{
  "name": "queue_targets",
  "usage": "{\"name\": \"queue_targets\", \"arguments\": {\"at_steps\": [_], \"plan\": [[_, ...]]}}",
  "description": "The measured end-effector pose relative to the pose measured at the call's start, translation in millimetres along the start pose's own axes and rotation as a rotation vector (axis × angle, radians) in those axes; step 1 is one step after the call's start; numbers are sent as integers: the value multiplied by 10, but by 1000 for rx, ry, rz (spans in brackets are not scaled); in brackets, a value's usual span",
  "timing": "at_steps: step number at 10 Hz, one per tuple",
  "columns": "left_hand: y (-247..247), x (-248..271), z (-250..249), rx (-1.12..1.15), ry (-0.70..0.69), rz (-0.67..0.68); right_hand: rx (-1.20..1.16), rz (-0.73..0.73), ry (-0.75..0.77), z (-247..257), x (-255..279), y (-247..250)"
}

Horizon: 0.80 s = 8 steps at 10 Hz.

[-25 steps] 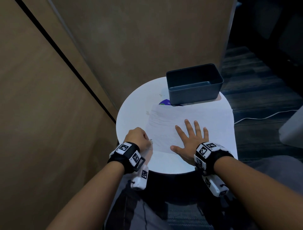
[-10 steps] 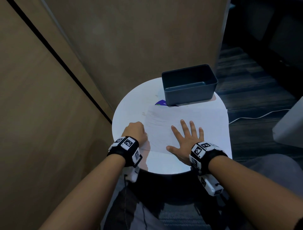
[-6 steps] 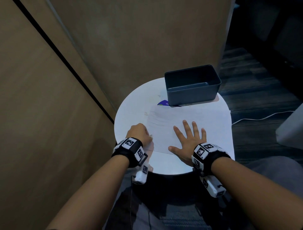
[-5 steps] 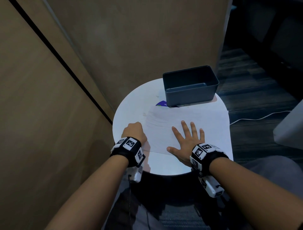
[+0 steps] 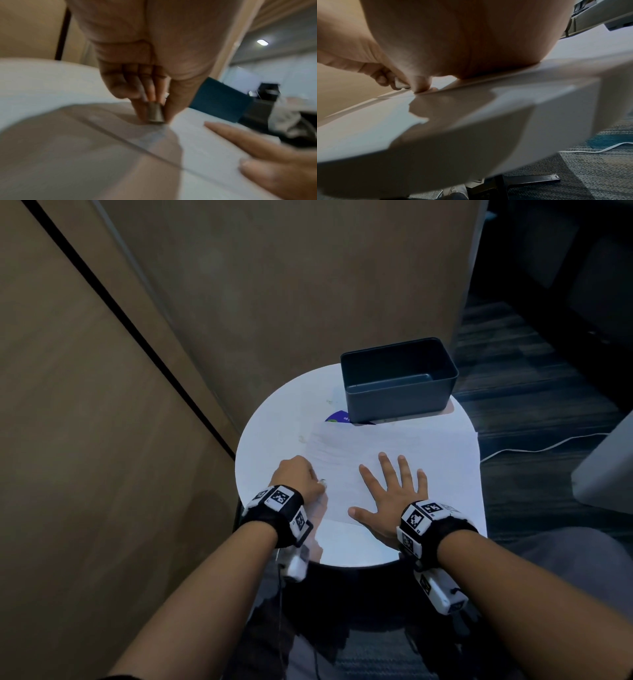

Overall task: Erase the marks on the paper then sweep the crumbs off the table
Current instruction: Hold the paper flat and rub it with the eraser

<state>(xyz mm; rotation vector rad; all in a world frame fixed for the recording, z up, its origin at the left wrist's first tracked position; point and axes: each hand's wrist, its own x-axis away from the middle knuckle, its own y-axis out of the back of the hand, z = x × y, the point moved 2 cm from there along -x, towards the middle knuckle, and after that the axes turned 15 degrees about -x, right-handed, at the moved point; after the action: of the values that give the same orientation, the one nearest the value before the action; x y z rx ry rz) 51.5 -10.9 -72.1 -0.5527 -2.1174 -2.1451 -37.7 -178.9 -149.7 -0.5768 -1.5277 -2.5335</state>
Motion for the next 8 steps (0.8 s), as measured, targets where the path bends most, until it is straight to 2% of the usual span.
{"name": "queue_targets", "arguments": {"at_steps": [1, 2, 3, 4, 5, 6, 7, 8], "plan": [[50, -49, 52, -73, 47, -73, -11, -16, 8, -8, -8, 2], [49, -54, -12, 44, -15, 5, 1, -17, -2, -48, 8, 0], [23, -43, 50, 84, 26, 40, -5, -6, 2, -21, 1, -3], [59, -51, 164, -48, 84, -40, -9, -11, 15, -10, -8, -8], [55, -18, 67, -40, -14, -56, -15, -19, 7, -41, 12, 5], [-41, 69, 6, 58, -26, 28, -15, -10, 3, -20, 10, 2], [-17, 23, 100, 2, 65, -23, -15, -10, 13, 3, -4, 12], [42, 8, 69, -77, 28, -78, -16, -7, 2, -31, 26, 4]]}}
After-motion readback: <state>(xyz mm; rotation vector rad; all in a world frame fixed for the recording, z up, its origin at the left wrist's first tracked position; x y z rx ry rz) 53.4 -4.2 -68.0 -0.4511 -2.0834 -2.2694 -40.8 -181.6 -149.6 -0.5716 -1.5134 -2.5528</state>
